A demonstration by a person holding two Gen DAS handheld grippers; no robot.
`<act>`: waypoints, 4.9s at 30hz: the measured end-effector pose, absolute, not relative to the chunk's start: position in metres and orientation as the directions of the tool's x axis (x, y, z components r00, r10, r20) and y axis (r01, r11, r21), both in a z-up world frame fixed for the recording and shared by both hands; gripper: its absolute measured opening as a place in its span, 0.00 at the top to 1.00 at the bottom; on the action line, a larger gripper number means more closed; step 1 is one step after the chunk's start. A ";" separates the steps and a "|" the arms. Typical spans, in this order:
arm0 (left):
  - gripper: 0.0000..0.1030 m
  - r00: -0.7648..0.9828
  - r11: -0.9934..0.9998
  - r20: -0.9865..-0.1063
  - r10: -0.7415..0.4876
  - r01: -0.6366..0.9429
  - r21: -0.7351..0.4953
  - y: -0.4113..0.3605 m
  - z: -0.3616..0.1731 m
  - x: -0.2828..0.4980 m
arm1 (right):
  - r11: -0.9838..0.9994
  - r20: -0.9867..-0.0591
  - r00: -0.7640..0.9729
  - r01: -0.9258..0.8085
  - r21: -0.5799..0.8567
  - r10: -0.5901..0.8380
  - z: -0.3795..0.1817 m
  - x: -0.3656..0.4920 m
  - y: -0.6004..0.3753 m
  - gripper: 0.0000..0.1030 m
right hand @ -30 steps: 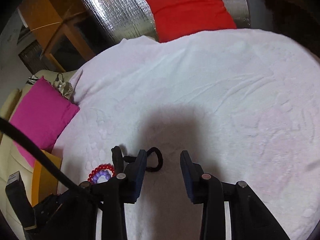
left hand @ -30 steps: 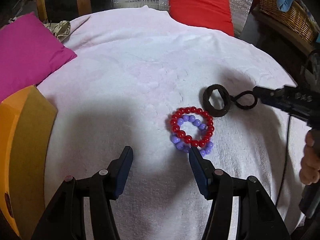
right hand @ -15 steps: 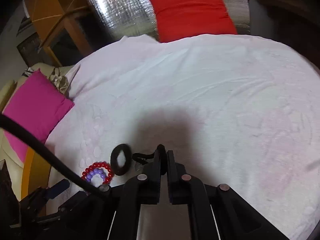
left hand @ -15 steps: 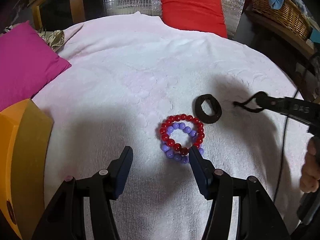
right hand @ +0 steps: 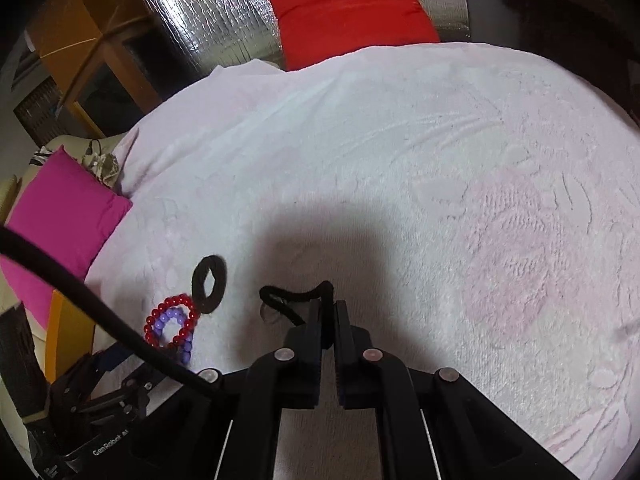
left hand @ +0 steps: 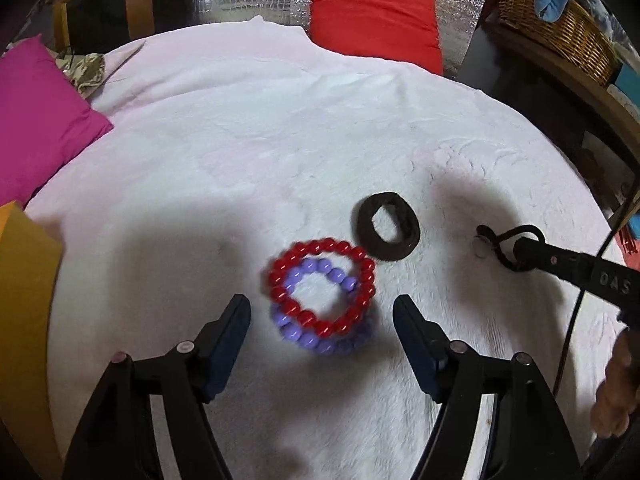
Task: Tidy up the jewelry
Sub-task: 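Grasp the red-and-purple beaded bracelets with the left gripper while the right holds the hair tie, then carry the red bead bracelet and black hair tie over the orange box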
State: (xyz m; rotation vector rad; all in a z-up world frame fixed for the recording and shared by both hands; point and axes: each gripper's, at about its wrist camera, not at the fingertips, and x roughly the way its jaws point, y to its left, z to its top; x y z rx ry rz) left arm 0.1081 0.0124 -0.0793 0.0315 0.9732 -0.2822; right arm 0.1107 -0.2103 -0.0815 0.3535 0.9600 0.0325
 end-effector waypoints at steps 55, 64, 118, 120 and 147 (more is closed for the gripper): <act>0.91 0.633 0.966 -0.744 -0.215 0.249 -0.067 0.030 -0.054 0.099 | 0.995 -0.755 0.650 0.087 -0.045 -0.091 -0.068 0.090 -0.157 0.94; 0.91 0.648 0.967 -0.731 -0.215 0.248 -0.065 0.032 -0.049 0.097 | 0.995 -0.753 0.651 0.085 -0.056 -0.098 -0.070 0.090 -0.155 0.94; 0.91 0.766 0.966 -0.588 -0.259 0.195 -0.171 0.125 0.038 -0.007 | 0.904 -0.631 0.672 -0.142 0.403 0.387 -0.010 0.056 -0.098 0.94; 0.91 0.773 0.971 -0.589 -0.238 0.176 -0.162 0.134 0.042 -0.015 | 0.899 -0.619 0.674 -0.165 0.407 0.404 -0.006 0.051 -0.088 0.94; 0.91 0.823 0.984 -0.543 0.168 -0.176 0.039 0.268 0.070 -0.099 | 0.819 -0.533 0.623 -0.471 0.329 0.573 0.037 -0.022 0.084 0.94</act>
